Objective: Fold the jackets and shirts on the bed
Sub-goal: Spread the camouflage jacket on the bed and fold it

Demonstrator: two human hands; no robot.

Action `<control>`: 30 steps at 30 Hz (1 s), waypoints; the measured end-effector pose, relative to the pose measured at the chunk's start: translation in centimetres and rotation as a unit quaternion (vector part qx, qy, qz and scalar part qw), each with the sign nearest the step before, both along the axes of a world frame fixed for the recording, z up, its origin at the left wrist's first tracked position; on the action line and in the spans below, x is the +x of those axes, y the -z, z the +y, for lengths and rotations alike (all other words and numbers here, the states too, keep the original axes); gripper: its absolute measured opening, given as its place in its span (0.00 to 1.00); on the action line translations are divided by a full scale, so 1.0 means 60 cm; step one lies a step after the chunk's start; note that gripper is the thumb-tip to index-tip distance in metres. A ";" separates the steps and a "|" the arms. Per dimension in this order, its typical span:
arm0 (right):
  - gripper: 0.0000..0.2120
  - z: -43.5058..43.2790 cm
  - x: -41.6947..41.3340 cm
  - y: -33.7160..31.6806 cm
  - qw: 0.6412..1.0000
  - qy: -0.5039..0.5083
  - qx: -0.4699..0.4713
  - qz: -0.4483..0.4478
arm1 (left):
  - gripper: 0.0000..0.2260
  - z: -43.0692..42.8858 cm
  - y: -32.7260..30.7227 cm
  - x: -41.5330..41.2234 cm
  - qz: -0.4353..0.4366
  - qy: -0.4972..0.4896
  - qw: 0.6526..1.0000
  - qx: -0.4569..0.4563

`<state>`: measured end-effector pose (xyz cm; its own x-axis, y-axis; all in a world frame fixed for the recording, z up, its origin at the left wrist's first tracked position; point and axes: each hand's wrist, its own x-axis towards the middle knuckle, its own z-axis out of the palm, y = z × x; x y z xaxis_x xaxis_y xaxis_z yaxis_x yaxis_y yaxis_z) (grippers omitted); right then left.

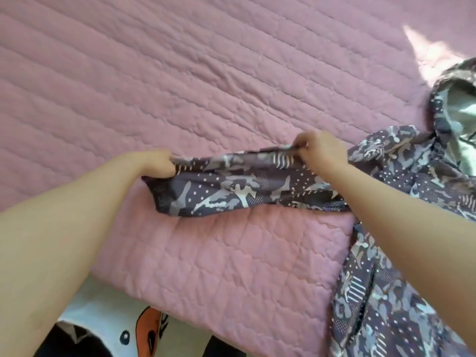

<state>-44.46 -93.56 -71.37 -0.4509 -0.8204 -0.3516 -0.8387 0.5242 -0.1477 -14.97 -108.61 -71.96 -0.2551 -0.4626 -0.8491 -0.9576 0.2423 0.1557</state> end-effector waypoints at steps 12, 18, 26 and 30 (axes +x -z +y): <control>0.34 -0.001 0.105 0.029 0.975 -0.074 -0.099 -0.185 | 0.04 -0.036 0.020 0.000 0.179 -0.549 0.815 -0.053; 0.51 0.017 0.175 0.081 0.976 -0.117 0.134 -0.124 | 0.14 0.003 0.047 0.003 0.226 -0.488 0.842 -0.047; 0.57 0.010 0.215 0.062 0.975 -0.059 0.098 -0.188 | 0.05 0.033 -0.009 -0.043 0.327 -0.477 0.816 -0.019; 0.44 0.007 0.212 0.009 0.952 0.120 -0.129 -0.250 | 0.05 0.082 -0.070 -0.128 0.416 -0.478 0.768 0.095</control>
<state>-31.72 -93.16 -71.92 -0.4654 -0.8031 -0.3721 -0.4901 0.5839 -0.6472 -22.65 -103.67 -67.78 -0.3668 -0.6644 -0.6512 -0.2341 -0.6115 0.7558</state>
